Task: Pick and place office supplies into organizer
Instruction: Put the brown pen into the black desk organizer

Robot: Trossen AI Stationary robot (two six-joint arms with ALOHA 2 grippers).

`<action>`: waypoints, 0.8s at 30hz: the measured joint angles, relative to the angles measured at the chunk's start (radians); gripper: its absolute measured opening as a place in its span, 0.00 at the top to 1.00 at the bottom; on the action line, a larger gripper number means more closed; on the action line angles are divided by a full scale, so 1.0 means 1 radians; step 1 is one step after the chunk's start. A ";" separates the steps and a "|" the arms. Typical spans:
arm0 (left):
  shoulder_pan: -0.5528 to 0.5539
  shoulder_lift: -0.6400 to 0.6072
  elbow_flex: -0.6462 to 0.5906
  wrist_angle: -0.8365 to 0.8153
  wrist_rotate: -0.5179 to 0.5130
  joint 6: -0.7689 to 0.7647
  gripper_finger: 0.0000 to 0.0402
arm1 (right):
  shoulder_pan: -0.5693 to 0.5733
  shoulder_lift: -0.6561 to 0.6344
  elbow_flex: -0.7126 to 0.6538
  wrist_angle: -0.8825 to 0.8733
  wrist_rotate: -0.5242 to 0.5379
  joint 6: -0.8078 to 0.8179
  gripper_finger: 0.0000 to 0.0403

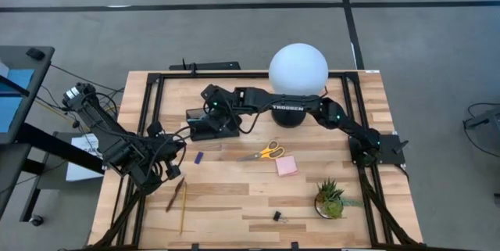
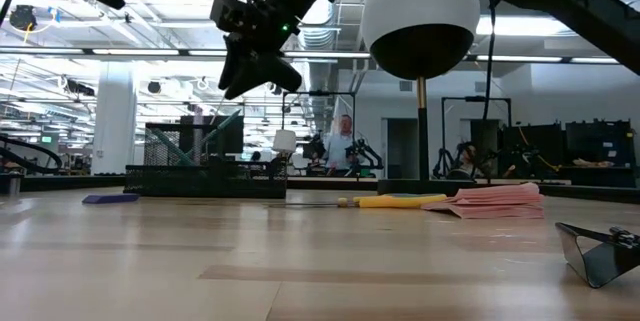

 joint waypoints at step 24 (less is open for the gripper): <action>-0.008 0.138 0.001 0.075 0.191 -0.237 1.00 | 0.099 -0.064 0.000 -0.179 -0.203 0.619 0.76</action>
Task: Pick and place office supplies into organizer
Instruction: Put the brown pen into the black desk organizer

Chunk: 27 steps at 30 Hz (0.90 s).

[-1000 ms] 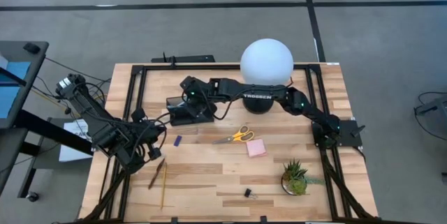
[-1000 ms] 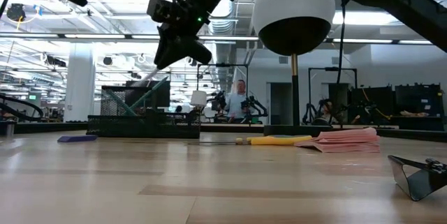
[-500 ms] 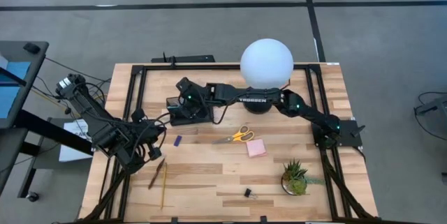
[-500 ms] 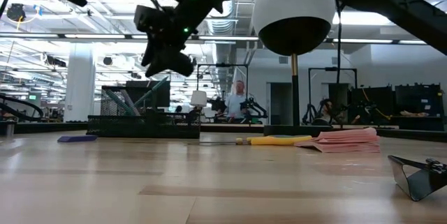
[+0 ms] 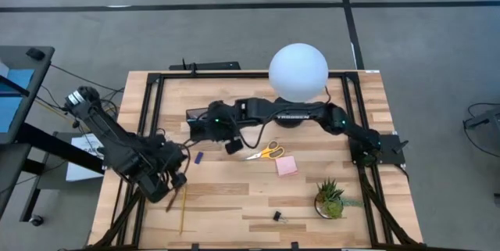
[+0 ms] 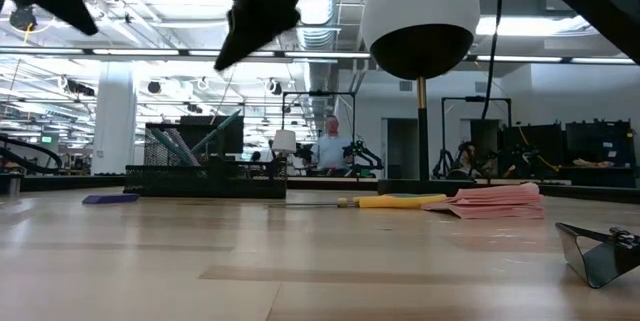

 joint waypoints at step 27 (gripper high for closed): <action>-0.408 0.469 0.000 0.159 0.361 -0.823 0.84 | 0.008 -0.098 0.001 -0.158 -0.587 0.001 0.84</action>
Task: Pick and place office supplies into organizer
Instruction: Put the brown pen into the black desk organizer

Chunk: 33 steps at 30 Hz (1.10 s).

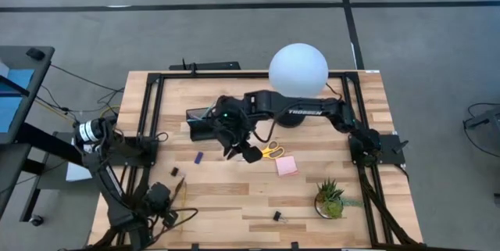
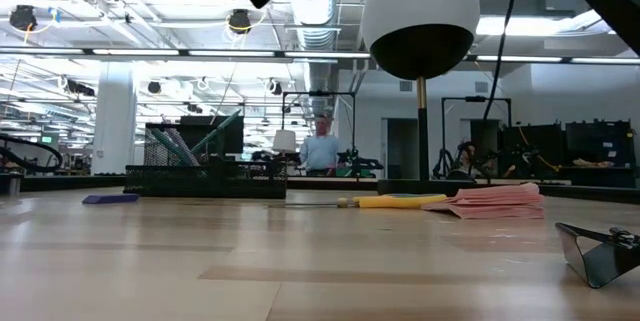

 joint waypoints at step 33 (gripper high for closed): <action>0.059 0.000 -0.115 0.223 0.085 0.166 0.70 | 0.000 0.000 0.000 0.061 0.003 -0.024 0.84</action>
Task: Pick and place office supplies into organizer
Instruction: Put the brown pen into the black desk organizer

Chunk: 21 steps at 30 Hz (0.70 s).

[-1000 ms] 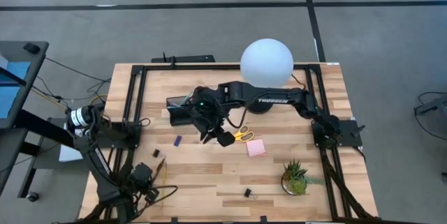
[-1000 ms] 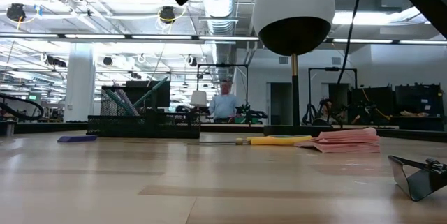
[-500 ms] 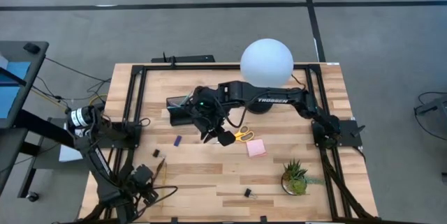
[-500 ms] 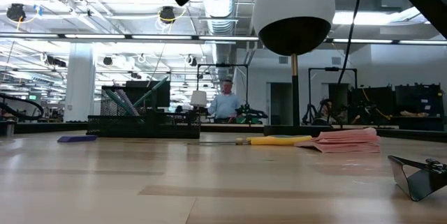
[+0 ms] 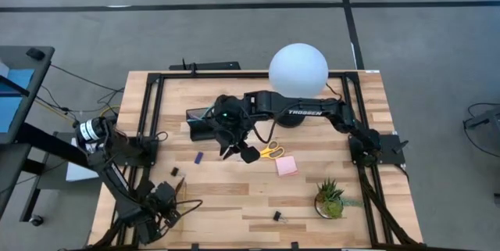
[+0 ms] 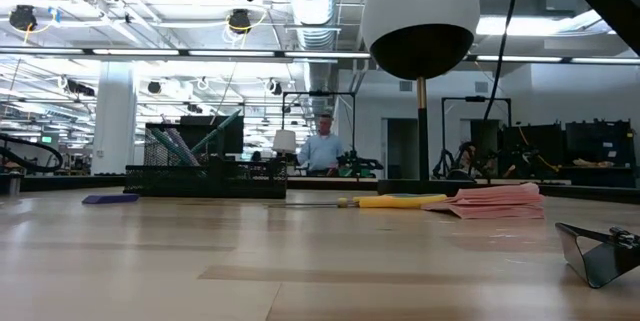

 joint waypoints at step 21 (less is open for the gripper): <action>0.160 -0.113 0.077 -0.418 -0.041 0.151 0.96 | -0.011 -0.018 0.000 0.067 0.217 0.060 0.84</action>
